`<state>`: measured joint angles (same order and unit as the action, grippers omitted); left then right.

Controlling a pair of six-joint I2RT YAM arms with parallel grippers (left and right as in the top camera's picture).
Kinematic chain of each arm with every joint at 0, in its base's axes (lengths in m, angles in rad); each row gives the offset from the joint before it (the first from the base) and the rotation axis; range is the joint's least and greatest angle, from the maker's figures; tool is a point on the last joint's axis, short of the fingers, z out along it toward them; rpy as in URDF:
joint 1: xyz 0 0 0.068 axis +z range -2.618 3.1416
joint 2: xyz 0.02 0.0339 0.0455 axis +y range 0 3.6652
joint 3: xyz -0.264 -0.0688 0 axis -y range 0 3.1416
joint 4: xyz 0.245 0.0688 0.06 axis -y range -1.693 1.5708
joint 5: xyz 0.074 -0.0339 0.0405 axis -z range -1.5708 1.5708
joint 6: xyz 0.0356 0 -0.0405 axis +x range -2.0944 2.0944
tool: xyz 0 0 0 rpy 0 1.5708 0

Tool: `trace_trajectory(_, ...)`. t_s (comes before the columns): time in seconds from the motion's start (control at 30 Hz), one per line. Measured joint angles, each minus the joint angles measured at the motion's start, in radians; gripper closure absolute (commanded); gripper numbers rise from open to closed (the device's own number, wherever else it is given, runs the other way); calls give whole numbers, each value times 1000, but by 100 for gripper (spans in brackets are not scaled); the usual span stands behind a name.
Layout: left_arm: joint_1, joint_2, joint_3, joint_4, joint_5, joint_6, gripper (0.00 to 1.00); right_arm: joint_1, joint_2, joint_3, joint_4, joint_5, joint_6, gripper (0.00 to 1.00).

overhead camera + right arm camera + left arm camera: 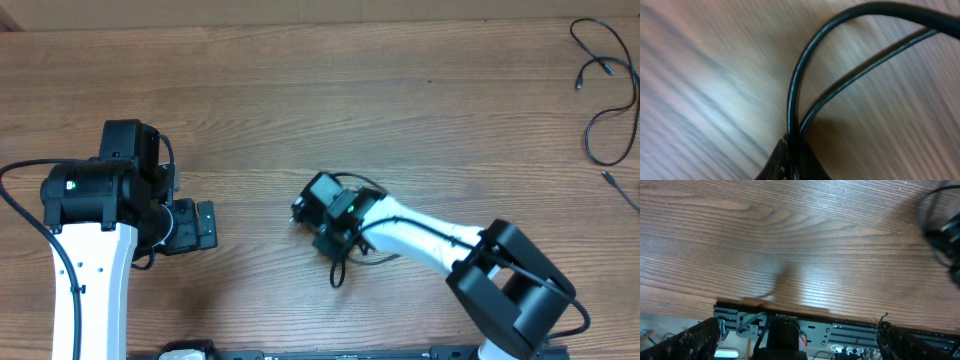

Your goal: Untangle cables

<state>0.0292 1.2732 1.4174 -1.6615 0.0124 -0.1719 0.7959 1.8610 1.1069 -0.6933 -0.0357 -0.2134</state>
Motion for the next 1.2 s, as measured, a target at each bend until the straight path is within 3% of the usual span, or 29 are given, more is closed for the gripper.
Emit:
trace_trajectory(0.23,0,0,0,0,0,0,0,-253,27,222,-232,62,23,96)
trace_trajectory(0.4,0,0,0,0,0,0,0,-431,27,356,-197,71,26,96)
trace_trajectory(0.57,0,0,0,0,0,0,0,-622,27,363,-126,64,26,94)
trace_trajectory(0.67,0,0,0,0,0,0,0,-720,27,363,-160,27,33,43)
trace_trajectory(0.7,0,0,0,0,0,0,0,-744,27,363,-182,9,30,32)
trace_trajectory(0.87,0,0,0,0,0,0,0,-744,27,363,-216,-80,34,0)
trace_trajectory(1.03,0,0,0,0,0,0,1,-669,27,363,-170,-109,33,0)
trace_trajectory(1.2,0,0,0,0,0,0,0,-603,27,363,-168,-26,125,0)
